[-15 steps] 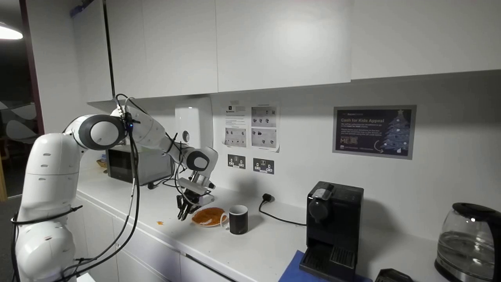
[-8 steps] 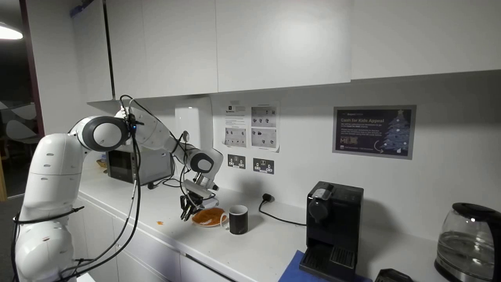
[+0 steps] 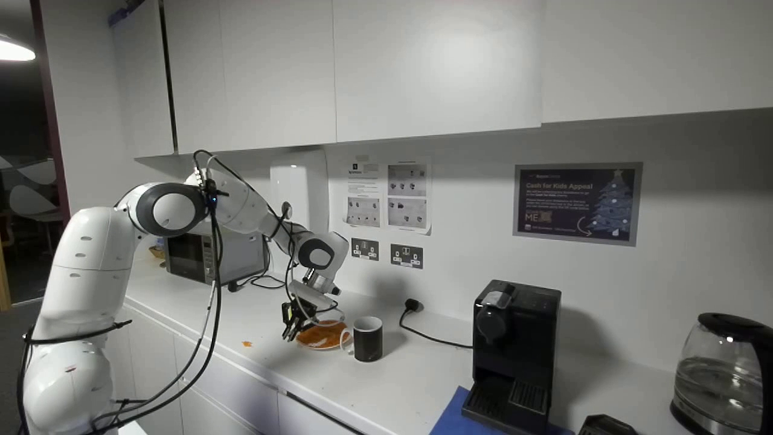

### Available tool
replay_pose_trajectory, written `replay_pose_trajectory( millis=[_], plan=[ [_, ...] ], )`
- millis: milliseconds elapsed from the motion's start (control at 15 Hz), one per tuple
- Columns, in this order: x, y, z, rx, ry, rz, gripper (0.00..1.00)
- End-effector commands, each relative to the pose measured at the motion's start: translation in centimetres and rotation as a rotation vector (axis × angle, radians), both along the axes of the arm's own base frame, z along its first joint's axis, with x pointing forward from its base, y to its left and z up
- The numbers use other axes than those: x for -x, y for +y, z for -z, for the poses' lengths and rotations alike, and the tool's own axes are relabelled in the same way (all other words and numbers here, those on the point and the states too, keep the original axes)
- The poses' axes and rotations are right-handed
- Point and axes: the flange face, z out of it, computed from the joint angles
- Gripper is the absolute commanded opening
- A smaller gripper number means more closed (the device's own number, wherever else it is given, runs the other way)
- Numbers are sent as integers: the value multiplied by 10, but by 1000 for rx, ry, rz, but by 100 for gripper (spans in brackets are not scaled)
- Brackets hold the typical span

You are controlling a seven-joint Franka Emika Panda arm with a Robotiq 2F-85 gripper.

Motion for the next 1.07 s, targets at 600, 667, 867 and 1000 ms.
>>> replay_pose_trajectory(
  millis=[600,667,867,1000],
  plan=[
    [-13,-22,19,-58,24,27,3],
    [-13,-25,19,-59,24,34,3],
    [-14,-32,22,-61,31,51,3],
    [-15,-35,20,-30,34,59,3]
  ],
)
